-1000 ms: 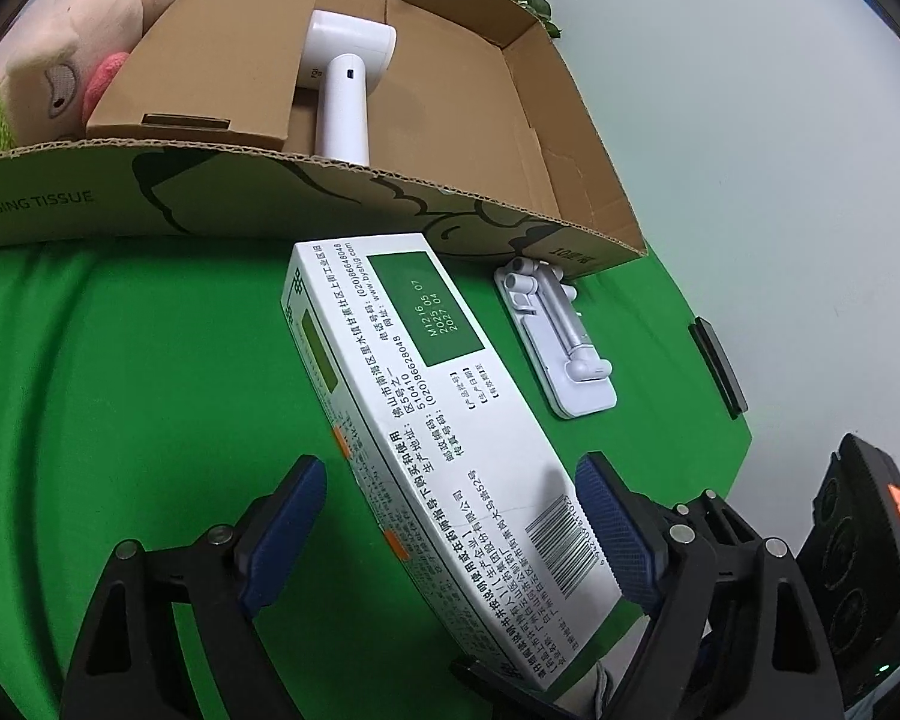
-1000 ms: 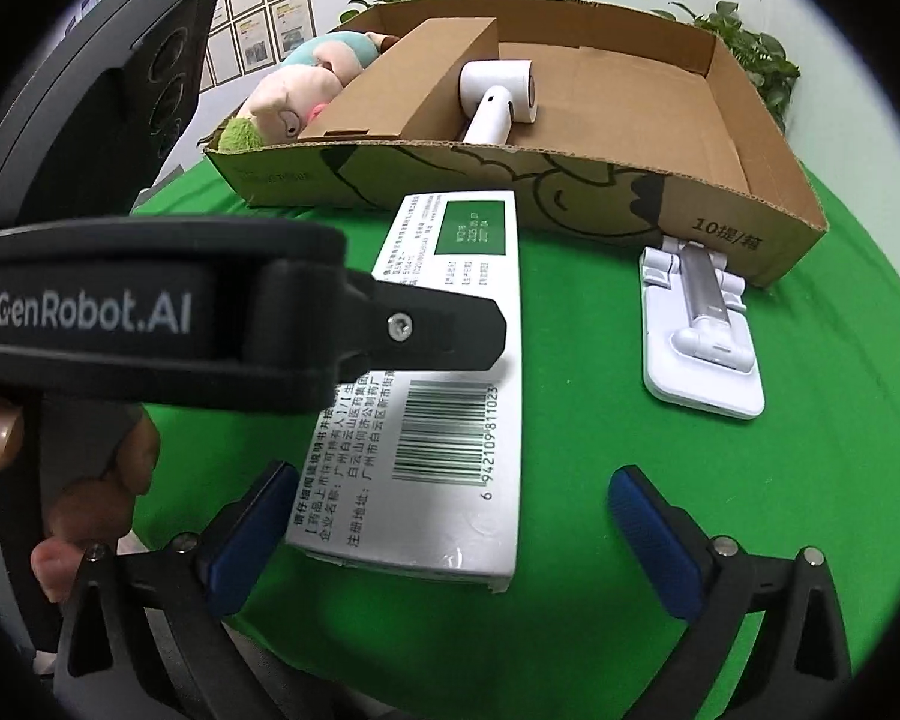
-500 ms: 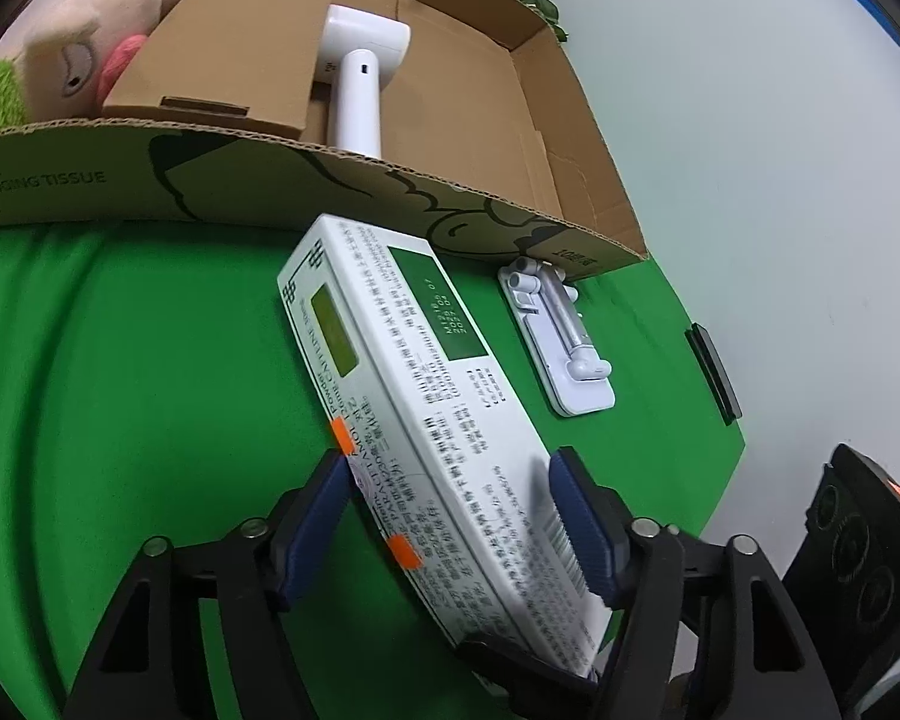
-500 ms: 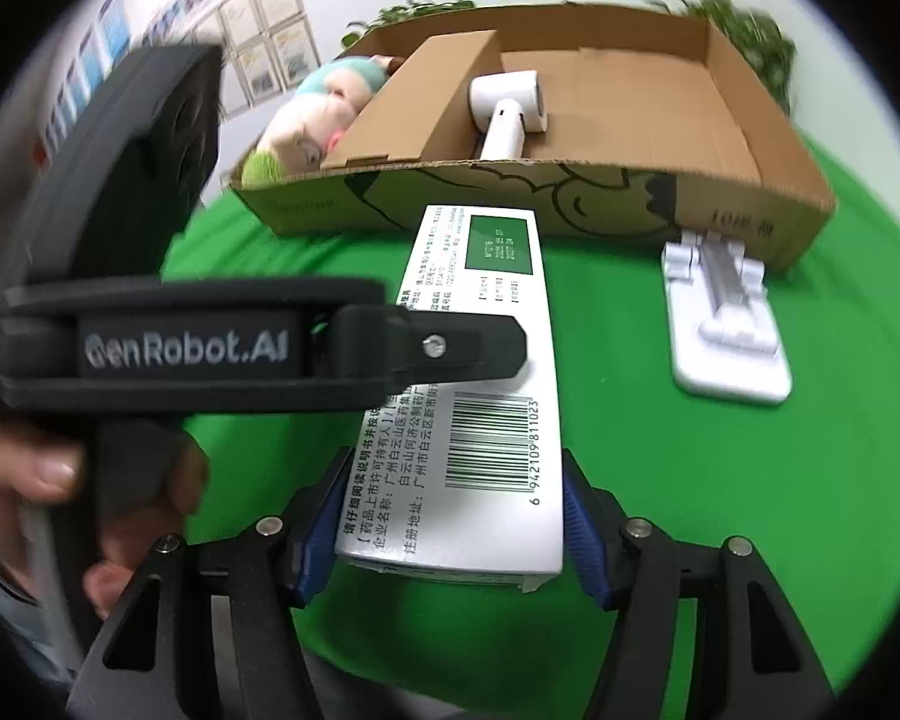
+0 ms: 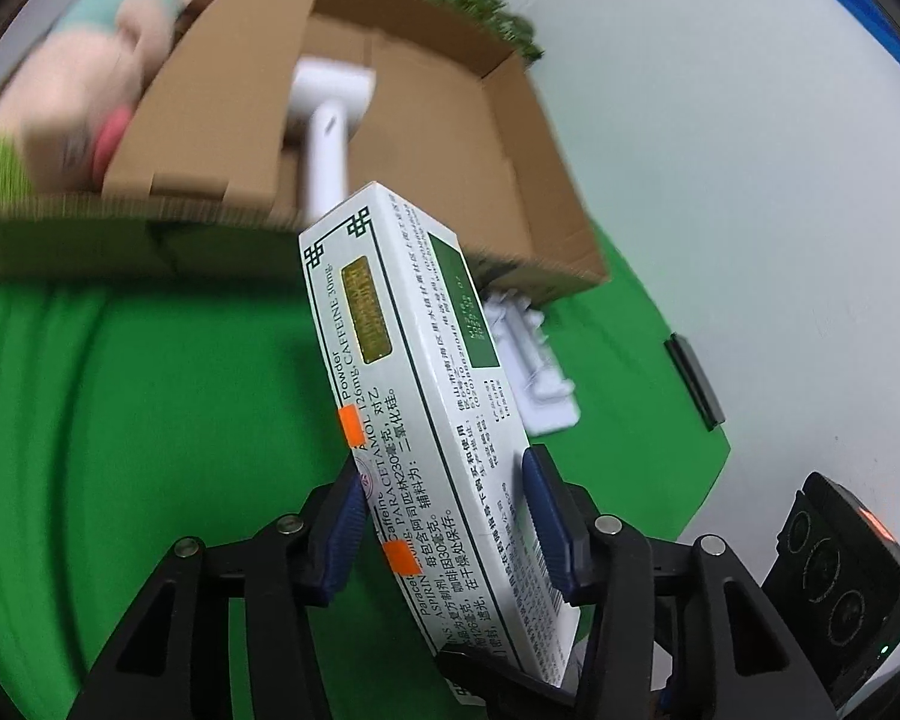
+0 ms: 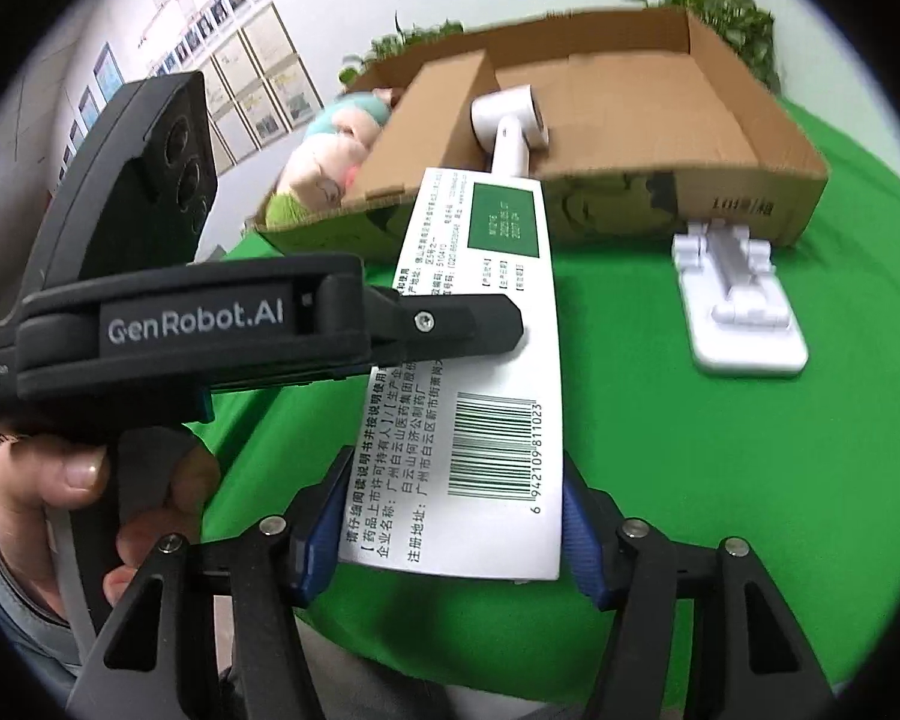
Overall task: Organize objects
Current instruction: 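Lift the medicine box with the left gripper and lower it beside the dryer, then open the left gripper to release the medicine box in the tray, then move the left gripper to the white phone stand on the table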
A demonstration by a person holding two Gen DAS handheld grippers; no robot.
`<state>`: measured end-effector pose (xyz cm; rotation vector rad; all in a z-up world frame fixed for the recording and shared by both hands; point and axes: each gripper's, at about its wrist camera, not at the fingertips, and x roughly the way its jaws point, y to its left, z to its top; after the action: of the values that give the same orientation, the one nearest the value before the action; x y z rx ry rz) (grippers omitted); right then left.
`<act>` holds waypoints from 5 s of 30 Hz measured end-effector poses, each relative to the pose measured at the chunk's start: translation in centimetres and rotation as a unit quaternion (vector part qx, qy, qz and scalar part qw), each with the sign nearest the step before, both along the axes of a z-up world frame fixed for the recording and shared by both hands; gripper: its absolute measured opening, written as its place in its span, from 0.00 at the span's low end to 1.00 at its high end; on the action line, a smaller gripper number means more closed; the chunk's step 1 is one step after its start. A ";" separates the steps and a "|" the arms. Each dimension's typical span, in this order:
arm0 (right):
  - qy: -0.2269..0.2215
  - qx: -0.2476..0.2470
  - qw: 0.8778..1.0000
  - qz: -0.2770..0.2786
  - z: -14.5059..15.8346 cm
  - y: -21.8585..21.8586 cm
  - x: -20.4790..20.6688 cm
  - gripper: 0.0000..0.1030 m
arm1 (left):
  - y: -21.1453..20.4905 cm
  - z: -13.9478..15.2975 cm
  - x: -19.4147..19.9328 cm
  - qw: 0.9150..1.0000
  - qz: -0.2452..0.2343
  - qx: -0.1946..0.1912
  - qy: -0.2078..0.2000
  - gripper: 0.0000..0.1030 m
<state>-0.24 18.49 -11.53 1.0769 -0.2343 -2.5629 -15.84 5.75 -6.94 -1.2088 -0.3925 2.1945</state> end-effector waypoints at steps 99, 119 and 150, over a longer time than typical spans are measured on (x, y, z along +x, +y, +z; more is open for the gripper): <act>0.112 0.130 0.977 -0.129 6.3 2.6 -8.0 0.99 | -3.1 11.1 1.6 0.910 0.198 -0.163 0.325 1.00; 0.127 0.118 0.979 -0.104 6.5 2.8 -7.1 0.98 | -1.8 8.5 3.5 0.916 0.200 -0.176 0.300 1.00; -0.041 0.102 0.992 -0.061 -3.1 6.4 -8.3 0.99 | -4.4 1.3 1.0 0.958 0.155 -0.156 0.185 0.99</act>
<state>-8.53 24.93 -14.67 1.2803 -0.0599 -2.6999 -14.79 1.33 -5.65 -0.9000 -0.0829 2.7694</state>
